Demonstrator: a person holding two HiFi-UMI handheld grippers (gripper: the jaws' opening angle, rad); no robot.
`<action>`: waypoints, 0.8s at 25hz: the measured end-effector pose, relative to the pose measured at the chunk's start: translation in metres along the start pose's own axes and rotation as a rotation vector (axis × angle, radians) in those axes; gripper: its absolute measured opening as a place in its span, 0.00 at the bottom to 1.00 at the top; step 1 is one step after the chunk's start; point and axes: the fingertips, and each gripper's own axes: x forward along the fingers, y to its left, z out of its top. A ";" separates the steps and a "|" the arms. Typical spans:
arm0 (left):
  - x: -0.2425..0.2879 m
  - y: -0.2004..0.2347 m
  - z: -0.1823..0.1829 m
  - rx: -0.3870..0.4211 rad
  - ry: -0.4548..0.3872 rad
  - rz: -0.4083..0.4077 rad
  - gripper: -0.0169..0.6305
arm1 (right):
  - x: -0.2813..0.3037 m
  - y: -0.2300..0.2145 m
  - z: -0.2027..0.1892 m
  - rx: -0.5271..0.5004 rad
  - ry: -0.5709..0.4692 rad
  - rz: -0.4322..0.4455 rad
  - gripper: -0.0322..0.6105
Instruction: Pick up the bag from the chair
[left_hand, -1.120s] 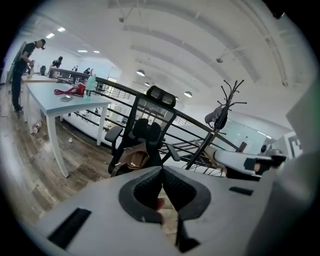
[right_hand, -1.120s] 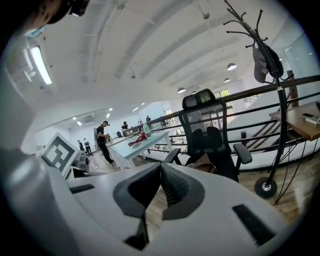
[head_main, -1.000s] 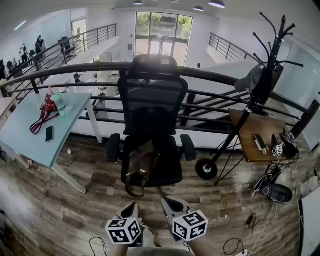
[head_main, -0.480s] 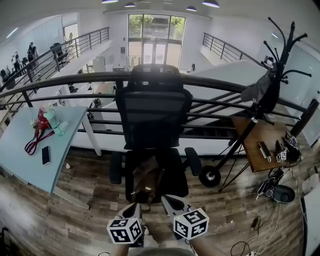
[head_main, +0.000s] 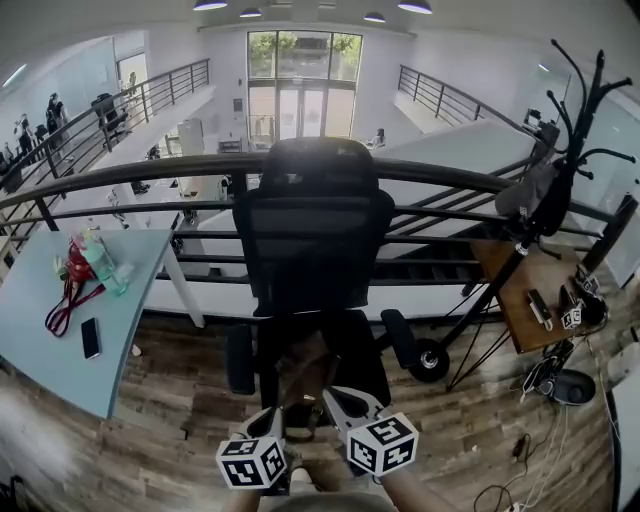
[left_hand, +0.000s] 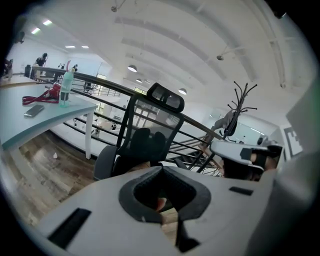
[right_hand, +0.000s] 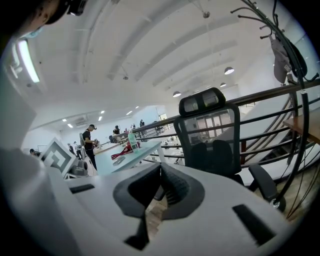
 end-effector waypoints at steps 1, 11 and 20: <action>0.003 0.003 0.003 0.003 0.002 -0.004 0.03 | 0.005 -0.001 0.001 0.001 0.000 -0.003 0.05; 0.030 0.023 0.011 0.001 0.033 -0.023 0.03 | 0.036 -0.016 0.010 0.023 -0.010 -0.043 0.05; 0.063 0.042 -0.010 -0.041 0.101 -0.011 0.03 | 0.053 -0.060 -0.004 0.098 0.033 -0.102 0.05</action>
